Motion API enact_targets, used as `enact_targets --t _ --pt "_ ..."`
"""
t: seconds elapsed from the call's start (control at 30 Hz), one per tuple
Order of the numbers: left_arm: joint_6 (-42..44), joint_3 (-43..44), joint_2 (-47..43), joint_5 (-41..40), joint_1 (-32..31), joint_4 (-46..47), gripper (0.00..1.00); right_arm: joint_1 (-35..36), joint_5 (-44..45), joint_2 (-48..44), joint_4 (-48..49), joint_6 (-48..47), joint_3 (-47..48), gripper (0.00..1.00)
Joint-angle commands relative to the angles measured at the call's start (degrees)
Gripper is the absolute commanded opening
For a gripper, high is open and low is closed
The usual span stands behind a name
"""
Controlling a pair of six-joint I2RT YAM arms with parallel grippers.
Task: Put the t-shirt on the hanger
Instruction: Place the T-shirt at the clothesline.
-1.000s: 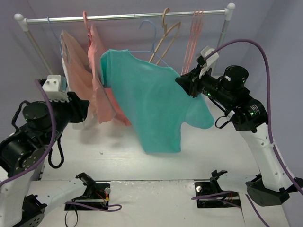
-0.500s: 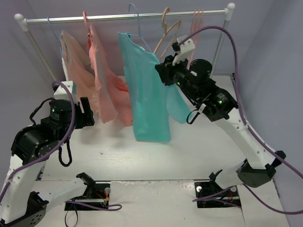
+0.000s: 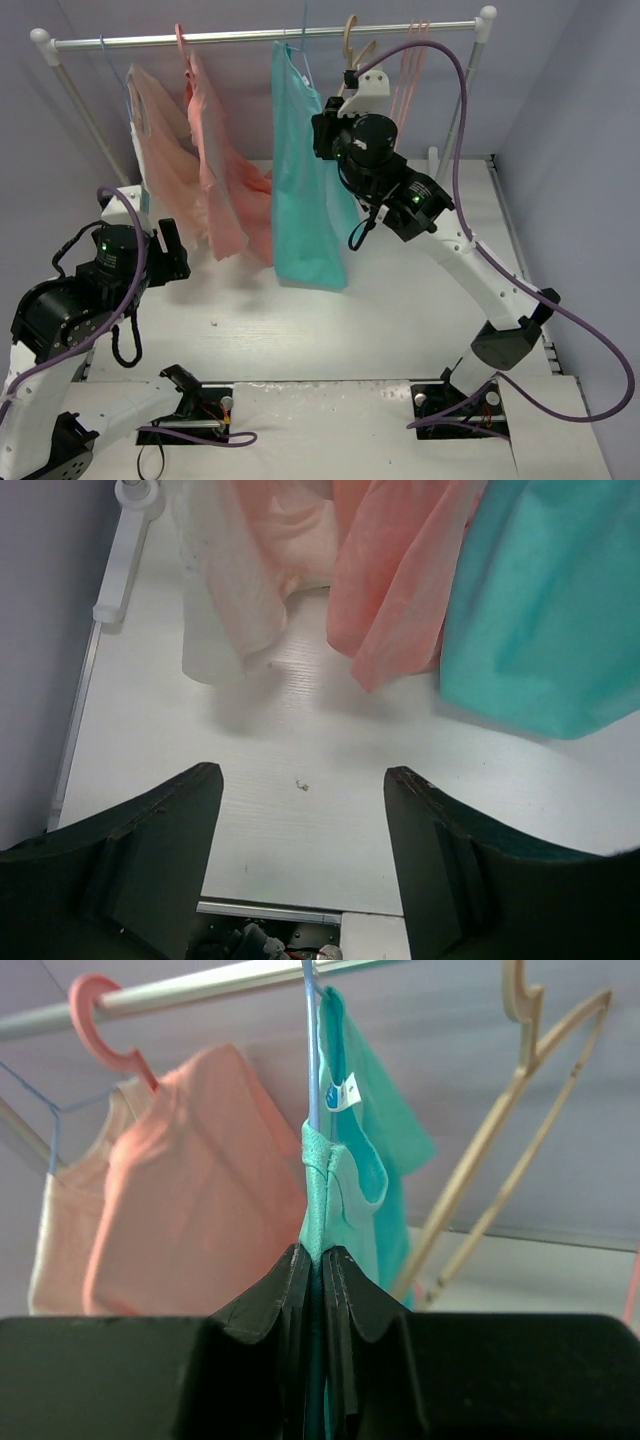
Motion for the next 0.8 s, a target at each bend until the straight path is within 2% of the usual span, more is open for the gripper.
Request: enact_targets --t 0.0,0.17,0.47,0.77 --pt "-1.6 -0.4 -0.2 -0.6 -0.1 -0.2 0.66 1.8 5.5 2.4 9.5 2.5 6.6 0.00" --pt "-1.8 -1.3 -0.6 0.3 0.0 -1.3 0.66 2.2 8.1 6.7 9.4 6.0 10.0 0.00" --pt "-1.9 -2.4 -2.0 1.5 0.0 -2.2 0.66 3.2 9.0 12.4 8.8 9.1 10.1 0.00" --pt "-0.3 -1.8 -1.8 4.0 0.0 -2.7 0.66 3.7 5.6 10.3 11.3 10.1 0.7 0.03"
